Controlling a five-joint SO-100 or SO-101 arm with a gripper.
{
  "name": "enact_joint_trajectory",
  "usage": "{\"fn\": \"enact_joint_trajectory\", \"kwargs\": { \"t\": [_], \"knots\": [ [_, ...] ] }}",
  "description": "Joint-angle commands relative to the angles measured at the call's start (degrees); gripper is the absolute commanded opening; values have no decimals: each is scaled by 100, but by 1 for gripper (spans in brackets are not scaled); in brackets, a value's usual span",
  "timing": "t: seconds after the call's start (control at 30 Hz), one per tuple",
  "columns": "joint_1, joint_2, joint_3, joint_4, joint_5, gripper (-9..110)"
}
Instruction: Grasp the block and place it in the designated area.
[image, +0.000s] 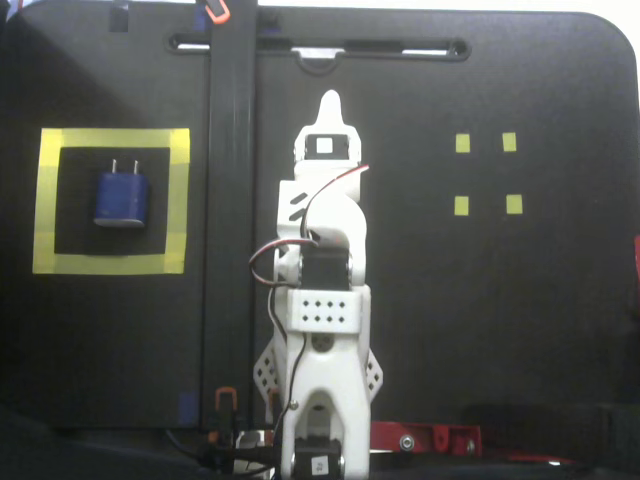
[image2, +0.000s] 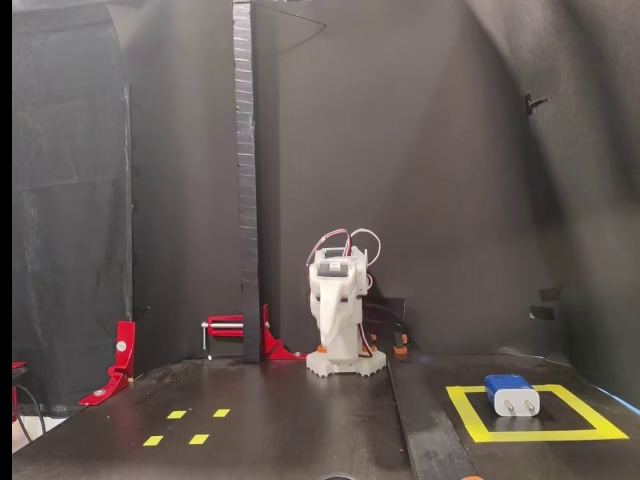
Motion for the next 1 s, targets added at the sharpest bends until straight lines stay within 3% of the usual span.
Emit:
{"fn": "enact_joint_trajectory", "kwargs": {
  "t": [0.0, 0.27, 0.97],
  "knots": [
    [53, 62, 35, 387, -35, 0],
    [53, 70, 35, 1415, -35, 0],
    [-18, 70, 35, 1450, -44, 0]
  ]
}}
